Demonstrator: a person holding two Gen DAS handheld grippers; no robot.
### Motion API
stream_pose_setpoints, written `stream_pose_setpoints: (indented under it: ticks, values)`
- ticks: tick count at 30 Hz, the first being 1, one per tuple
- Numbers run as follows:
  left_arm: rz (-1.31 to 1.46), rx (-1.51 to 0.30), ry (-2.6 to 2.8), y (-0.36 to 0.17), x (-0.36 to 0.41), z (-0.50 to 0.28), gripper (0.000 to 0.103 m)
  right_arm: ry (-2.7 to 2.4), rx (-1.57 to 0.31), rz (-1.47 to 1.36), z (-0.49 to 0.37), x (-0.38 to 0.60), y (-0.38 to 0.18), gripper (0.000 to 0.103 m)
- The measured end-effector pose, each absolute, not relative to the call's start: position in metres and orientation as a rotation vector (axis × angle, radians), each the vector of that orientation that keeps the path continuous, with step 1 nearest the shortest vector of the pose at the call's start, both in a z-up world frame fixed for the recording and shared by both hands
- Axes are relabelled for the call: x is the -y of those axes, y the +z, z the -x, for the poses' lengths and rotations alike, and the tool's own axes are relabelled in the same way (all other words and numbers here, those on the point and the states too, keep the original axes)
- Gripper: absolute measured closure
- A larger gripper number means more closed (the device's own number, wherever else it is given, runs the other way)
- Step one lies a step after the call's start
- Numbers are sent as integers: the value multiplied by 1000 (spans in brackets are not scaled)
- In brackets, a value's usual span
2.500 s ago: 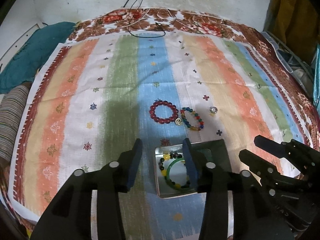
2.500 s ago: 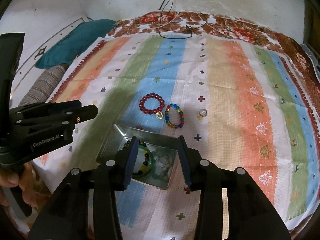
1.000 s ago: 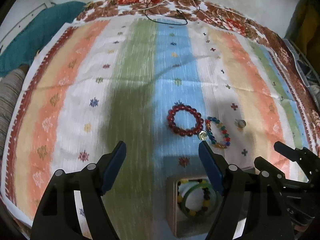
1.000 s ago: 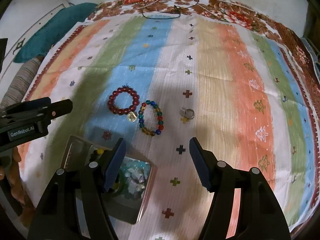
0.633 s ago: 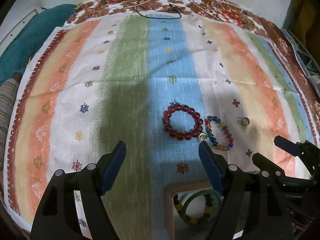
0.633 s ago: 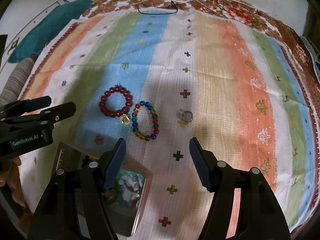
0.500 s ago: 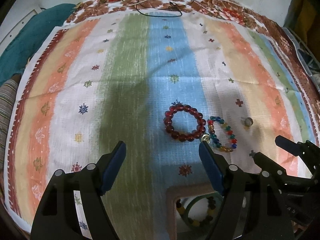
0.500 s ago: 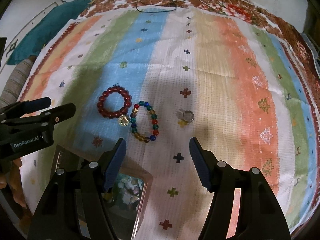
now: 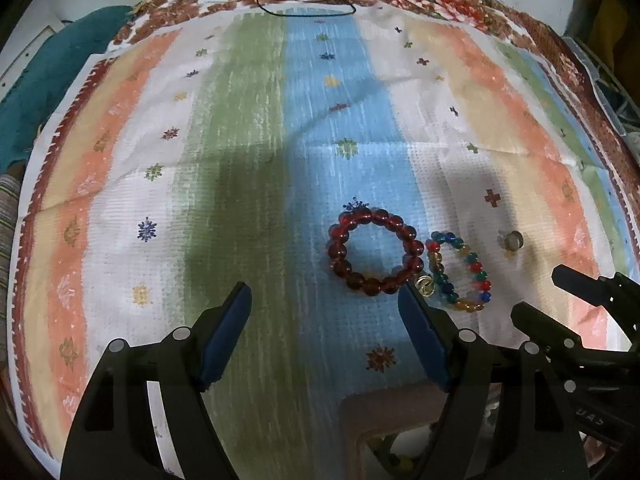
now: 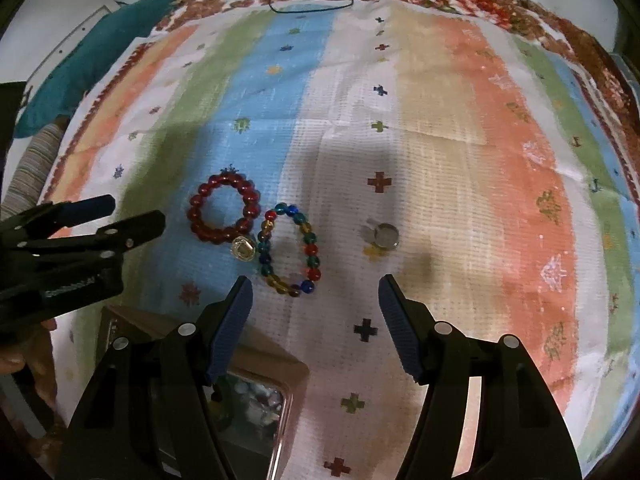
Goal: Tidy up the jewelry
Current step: 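Move both open tools from the tin toward the red and multicolor bracelets, then grasp the multicolor glass bead bracelet with the right tool while the left tool grasps the dark red bead bracelet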
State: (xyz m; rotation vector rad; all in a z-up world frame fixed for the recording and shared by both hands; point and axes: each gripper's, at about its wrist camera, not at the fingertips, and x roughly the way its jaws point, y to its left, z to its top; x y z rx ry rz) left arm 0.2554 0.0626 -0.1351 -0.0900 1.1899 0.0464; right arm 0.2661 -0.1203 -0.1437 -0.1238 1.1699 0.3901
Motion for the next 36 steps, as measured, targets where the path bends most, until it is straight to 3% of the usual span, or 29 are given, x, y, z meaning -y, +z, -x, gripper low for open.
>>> stream_pose_setpoints:
  ticks: [7,10,20,26,36]
  values:
    - [91,-1207,45,-145,-66,-264,28,402,-1194,126,-272,116,-151,38]
    - [97,-1206,49,-147,-66,-268,28,409,-1203,128,-274,113,-154,47]
    - [53,-1233,13,-157,-59,-279,31,422,-1233,140,-282,107,-165,58]
    - [46,-1258,0,-165,-58,-284,45,437,-1254,141,-287,104,-174,67]
    - [38,-1285,-20,-180,-58,-293,57,436,-1276,162,-297,102,-188,79]
